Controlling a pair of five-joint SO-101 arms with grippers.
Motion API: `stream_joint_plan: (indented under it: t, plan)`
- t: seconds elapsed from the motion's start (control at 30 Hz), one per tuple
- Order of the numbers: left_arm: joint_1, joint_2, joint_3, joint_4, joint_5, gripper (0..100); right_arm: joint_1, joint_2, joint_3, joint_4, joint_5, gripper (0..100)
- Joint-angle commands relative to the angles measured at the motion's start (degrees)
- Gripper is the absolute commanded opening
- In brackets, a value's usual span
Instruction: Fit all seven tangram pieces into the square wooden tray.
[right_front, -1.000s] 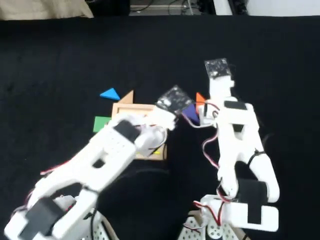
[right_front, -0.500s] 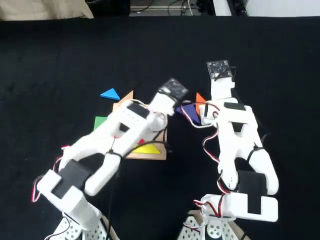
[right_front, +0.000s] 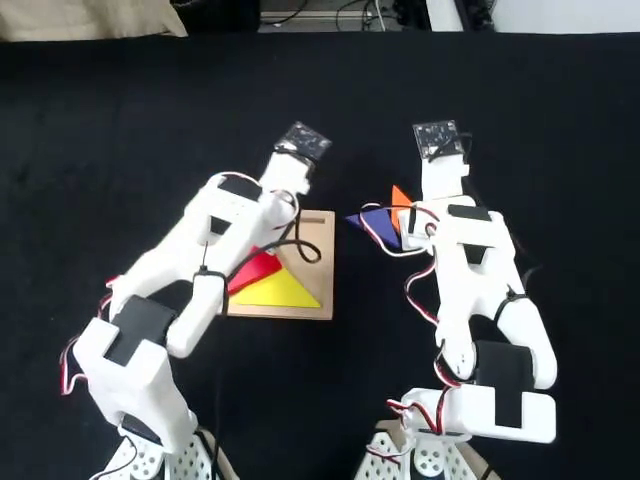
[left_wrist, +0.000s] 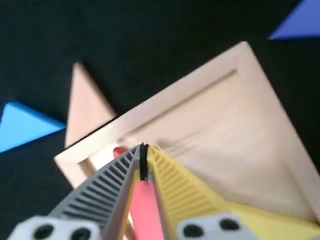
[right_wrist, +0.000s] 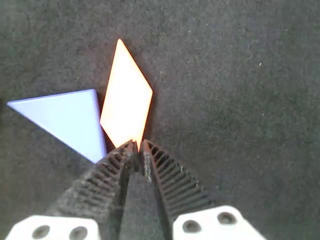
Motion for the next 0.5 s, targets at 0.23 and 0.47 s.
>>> stream_joint_plan:
  t: [0.23, 0.47]
  plan:
    - [-4.1, -0.4, -2.1, -0.3, -3.2, 3, -1.0, -0.3, -0.3, -1.1, 0.0, 1.1]
    - [-9.6, -0.9, -2.6, 1.5, -3.3, 3, -1.1, -0.4, -0.2, -1.1, 0.0, 1.1]
